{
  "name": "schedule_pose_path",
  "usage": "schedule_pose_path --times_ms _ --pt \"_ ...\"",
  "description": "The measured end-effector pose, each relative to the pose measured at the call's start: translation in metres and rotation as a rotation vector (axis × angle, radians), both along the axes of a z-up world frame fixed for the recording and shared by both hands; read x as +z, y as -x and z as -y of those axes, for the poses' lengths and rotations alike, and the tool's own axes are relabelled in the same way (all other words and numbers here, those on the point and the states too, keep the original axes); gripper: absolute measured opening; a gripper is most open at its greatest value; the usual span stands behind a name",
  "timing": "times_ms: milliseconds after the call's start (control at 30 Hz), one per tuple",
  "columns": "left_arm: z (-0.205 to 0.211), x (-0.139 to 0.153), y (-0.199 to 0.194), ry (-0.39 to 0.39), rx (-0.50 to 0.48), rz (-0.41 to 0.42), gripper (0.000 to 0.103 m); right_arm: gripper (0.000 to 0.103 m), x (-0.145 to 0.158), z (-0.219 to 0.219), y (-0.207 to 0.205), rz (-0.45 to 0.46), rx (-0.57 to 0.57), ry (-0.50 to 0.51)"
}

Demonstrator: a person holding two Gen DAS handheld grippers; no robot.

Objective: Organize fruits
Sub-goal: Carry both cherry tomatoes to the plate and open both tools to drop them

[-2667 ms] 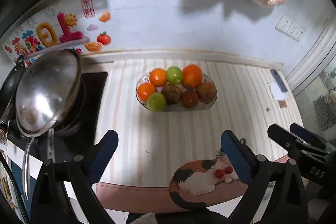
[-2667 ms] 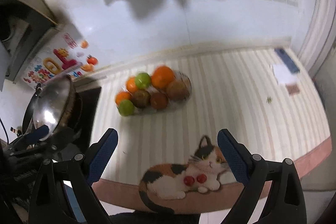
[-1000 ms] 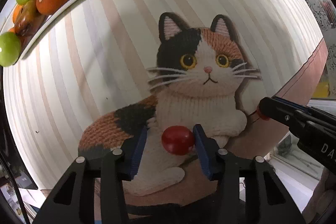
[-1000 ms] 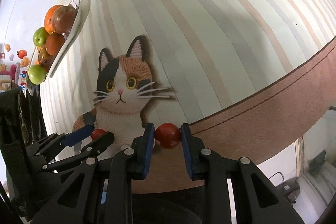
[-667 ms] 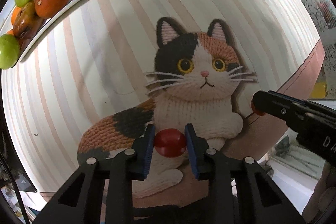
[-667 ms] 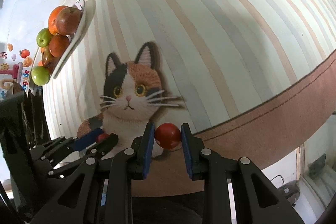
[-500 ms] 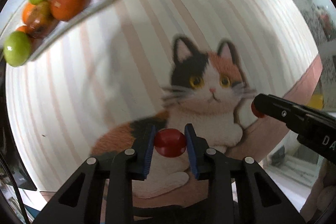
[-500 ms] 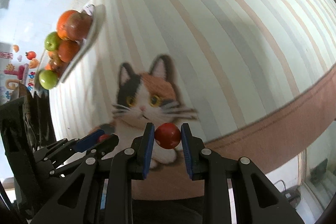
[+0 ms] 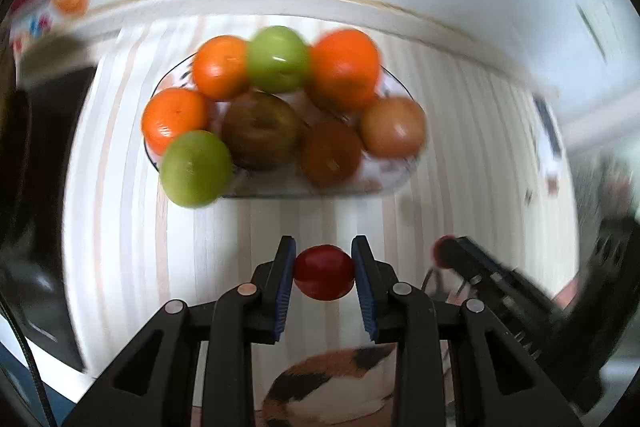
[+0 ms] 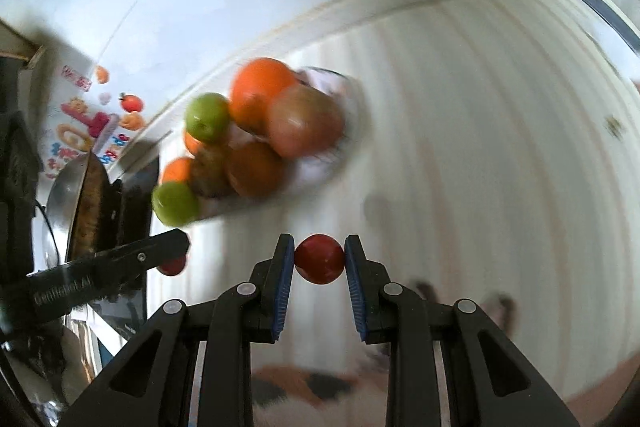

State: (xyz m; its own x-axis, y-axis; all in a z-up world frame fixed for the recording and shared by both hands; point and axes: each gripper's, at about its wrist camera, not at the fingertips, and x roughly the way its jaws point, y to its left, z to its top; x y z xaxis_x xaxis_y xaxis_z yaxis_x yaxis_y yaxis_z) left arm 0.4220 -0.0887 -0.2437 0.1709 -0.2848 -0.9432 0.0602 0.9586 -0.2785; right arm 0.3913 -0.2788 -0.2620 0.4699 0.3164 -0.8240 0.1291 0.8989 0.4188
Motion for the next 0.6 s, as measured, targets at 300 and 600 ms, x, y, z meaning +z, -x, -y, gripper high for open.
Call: schedule_pose_path --times_ms 300,600 --pt "-0.017 -0.024 -0.037 0.119 0.146 -0.056 0.026 0.028 -0.025 -0.034 -0.054 0.025 0.098 0.062" --pt "-0.006 -0.032 -0.047 0.09 0.14 -0.025 0.026 0.028 -0.036 -0.036 -0.072 0.019 0.13 0.109"
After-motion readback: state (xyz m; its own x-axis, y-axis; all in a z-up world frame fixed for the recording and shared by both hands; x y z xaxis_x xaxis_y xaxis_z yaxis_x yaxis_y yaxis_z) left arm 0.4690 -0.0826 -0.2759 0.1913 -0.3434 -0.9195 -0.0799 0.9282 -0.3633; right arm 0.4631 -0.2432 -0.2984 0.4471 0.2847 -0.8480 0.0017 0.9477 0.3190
